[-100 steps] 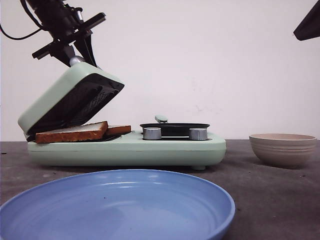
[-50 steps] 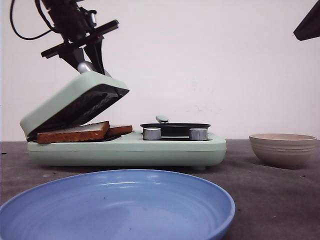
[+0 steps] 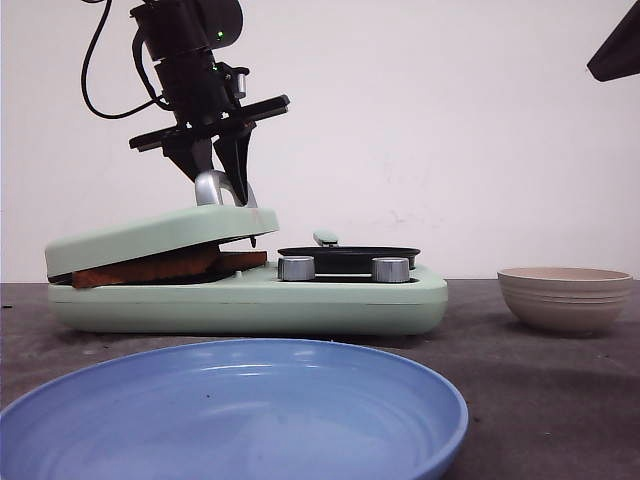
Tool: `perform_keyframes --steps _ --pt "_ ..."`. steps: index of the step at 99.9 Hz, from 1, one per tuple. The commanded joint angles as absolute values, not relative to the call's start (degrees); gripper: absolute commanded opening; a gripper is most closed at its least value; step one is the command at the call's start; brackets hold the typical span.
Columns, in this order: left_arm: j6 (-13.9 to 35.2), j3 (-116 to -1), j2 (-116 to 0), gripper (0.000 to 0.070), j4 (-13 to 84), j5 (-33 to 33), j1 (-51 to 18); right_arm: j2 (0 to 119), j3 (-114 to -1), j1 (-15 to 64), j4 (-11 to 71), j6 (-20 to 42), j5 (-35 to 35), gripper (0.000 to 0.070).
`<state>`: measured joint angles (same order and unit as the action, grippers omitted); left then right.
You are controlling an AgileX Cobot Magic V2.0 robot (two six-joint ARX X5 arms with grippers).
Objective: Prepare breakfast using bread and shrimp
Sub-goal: 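Push the lid down with the left gripper to close it over the bread, then release the lid handle and raise the left gripper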
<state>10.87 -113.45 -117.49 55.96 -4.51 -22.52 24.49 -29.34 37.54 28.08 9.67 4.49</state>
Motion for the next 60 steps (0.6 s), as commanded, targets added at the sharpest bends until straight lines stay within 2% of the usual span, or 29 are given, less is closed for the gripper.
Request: perform_keyframes --steps 1,17,22,31,37,52,60 --pt "2.39 -113.45 -120.38 0.0006 60.12 -3.57 -22.9 24.62 -29.56 38.0 27.73 9.45 4.51 0.0" --pt "2.39 -113.45 -120.38 0.0016 60.45 -3.25 -22.85 24.62 -29.56 38.0 27.73 9.45 4.51 0.0" --pt "2.39 -113.45 -120.38 0.0068 60.42 -3.29 -22.85 24.62 -29.56 38.0 27.73 9.45 4.51 0.0" --pt "2.5 -113.45 -120.38 0.0305 60.45 -3.42 -22.85 24.62 -29.56 38.0 27.73 9.45 4.51 0.0" --pt "2.57 -113.45 -120.38 0.039 60.42 -3.44 -22.85 24.62 -29.56 38.0 27.75 9.45 4.51 0.0" --pt "2.57 -113.58 -120.36 0.0403 60.38 -5.08 -22.83 24.62 -29.56 38.0 27.75 9.45 4.51 0.0" --pt "2.57 -114.21 -120.25 0.0486 60.51 -5.17 -22.83 24.62 -29.56 38.0 27.75 9.45 4.51 0.0"
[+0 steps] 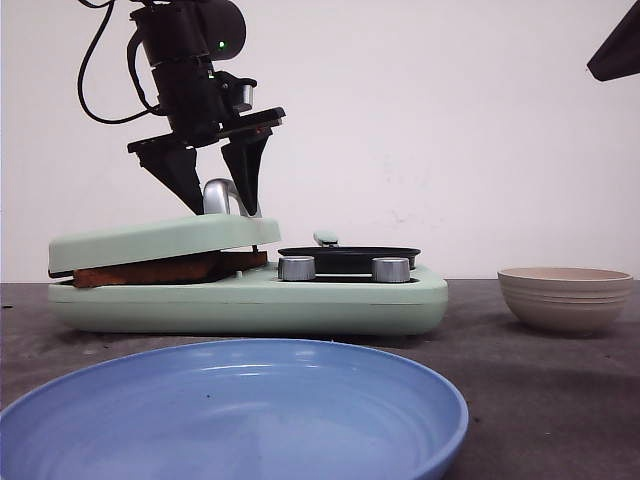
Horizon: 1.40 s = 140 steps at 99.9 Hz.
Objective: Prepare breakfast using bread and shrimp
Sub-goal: 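Release the lid handle and raise the left gripper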
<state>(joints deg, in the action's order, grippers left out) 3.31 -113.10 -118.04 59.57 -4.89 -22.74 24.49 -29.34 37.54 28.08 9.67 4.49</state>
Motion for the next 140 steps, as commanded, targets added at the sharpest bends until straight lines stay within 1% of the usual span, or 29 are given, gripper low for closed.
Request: perform_keyframes --steps 1,4,9,27,44,53,61,65,69,74,82,84,102,122,140 --pt "2.57 -114.37 -120.2 0.0503 60.49 -5.19 -22.83 24.62 -29.56 38.0 27.75 9.45 4.51 0.0" --pt "2.59 -114.87 -120.09 0.0535 60.55 -5.32 -22.81 24.62 -29.54 38.0 27.75 9.45 4.51 0.0" --pt "2.68 -115.77 -119.66 0.056 60.47 -6.09 -22.59 24.62 -29.54 38.0 27.77 9.45 4.51 0.0" --pt "4.71 -121.58 -117.6 0.0558 60.29 -10.59 -21.61 24.62 -29.56 38.0 27.83 9.45 4.49 0.0" --pt "7.29 -129.23 -113.51 0.0555 60.38 -19.31 -19.64 24.62 -29.54 38.0 27.92 9.45 4.49 0.0" --pt "8.05 -132.7 -110.78 0.0554 60.1 -20.99 -18.63 24.62 -29.56 38.0 27.9 9.48 4.49 0.0" --pt "8.03 -134.08 -107.57 0.0538 59.53 -22.33 -17.56 24.62 -29.56 38.0 27.9 9.48 4.49 0.0" --pt "7.99 -134.21 -105.69 0.0491 59.09 -22.7 -17.08 24.62 -29.56 38.0 27.88 9.48 4.47 0.0" --pt "7.84 -134.21 -103.83 0.0409 58.67 -22.96 -16.6 24.62 -29.56 38.0 27.86 9.5 4.47 0.0" --pt "7.33 -134.21 -101.47 0.0282 58.5 -23.29 -16.01 24.62 -29.56 38.0 27.7 9.65 4.47 0.0" --pt "6.52 -134.21 -97.91 0.0038 58.63 -24.21 -15.18 24.62 -29.56 38.0 27.33 9.85 4.49 0.0" --pt "6.24 -134.21 -97.01 0.0 58.7 -24.38 -15.05 24.62 -29.56 38.0 27.24 9.87 4.47 0.0" --pt "4.32 -134.19 -90.45 0.0 58.81 -24.4 -14.83 24.62 -29.56 38.0 26.52 10.13 3.07 0.0" --pt "1.5 -133.82 -84.95 0.0 62.15 -24.4 -14.85 24.62 -29.56 37.95 26.17 10.13 2.11 0.0" --pt "-0.01 -127.85 -77.84 0.0 60.77 -23.84 -14.85 24.62 -29.56 37.95 25.76 10.39 0.93 0.0"
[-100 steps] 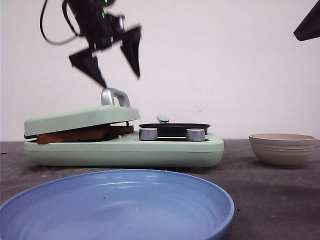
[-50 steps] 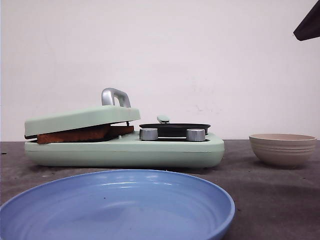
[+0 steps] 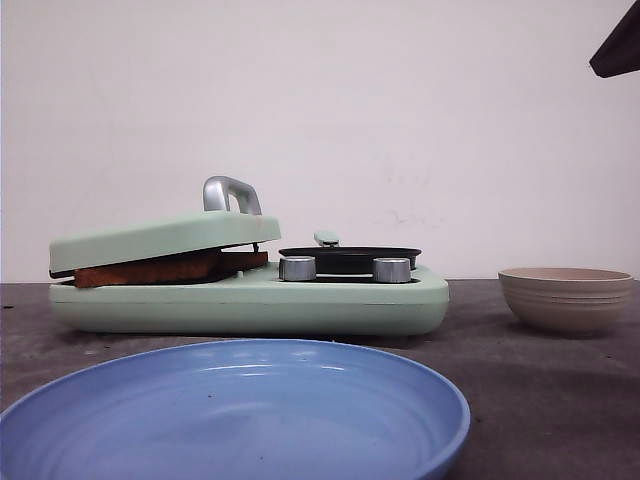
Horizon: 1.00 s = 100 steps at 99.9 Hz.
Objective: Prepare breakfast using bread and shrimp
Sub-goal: 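Release the lid handle and raise the left gripper, then move the right gripper down over the beige shrimp bowl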
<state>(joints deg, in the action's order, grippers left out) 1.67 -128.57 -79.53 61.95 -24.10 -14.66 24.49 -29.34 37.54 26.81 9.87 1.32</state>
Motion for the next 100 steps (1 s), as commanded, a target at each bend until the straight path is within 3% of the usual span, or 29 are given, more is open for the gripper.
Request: perform_keyframes --steps 1,21,48,84,100 --pt "-0.03 -127.28 -77.38 0.0 60.55 -23.84 -14.85 24.62 -29.56 37.95 25.71 10.41 0.8 0.0" --pt "1.54 -107.18 -64.12 0.0 50.61 -22.61 -14.79 24.62 -29.56 37.89 24.75 11.79 -3.53 0.0" --pt "11.86 -65.87 -41.28 0.0 28.32 -22.04 -14.48 25.61 -29.58 35.27 21.8 12.43 -7.62 0.0" --pt "13.32 -37.69 -27.29 0.0 25.28 -21.43 -14.48 37.26 -34.28 24.36 17.63 13.52 -4.43 0.0" --pt "17.78 -27.81 -22.61 0.0 19.4 -21.15 -14.48 44.6 -40.1 16.49 19.27 14.24 1.45 0.0"
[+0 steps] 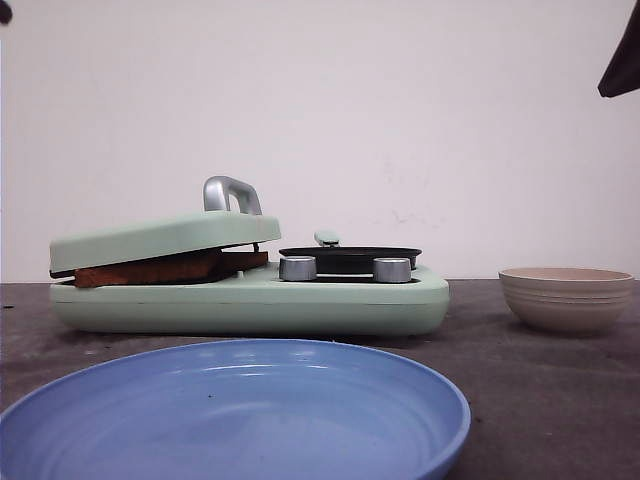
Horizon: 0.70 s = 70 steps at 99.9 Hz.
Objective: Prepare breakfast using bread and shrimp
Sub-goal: 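Move the right gripper down over the beige shrimp bowl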
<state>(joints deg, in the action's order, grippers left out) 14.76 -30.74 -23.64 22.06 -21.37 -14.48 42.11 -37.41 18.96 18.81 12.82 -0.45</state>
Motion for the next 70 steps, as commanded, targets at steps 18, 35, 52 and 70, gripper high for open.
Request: perform_keyframes --steps 18,35,52,70 --pt "20.47 -20.38 -16.88 0.0 16.38 -19.09 -14.48 52.42 -47.24 6.83 24.08 14.41 9.93 0.0" --pt "19.86 -18.52 -14.85 0.0 17.3 -18.79 -14.48 59.48 -51.62 -1.56 26.59 14.35 17.47 0.0" --pt "19.51 -18.22 -14.87 0.0 17.41 -17.74 -14.48 67.37 -54.76 -7.6 28.23 15.25 22.7 0.0" --pt "18.98 -18.2 -14.87 0.0 17.39 -17.76 -14.48 73.93 -56.16 -10.04 29.65 14.98 25.3 0.0006"
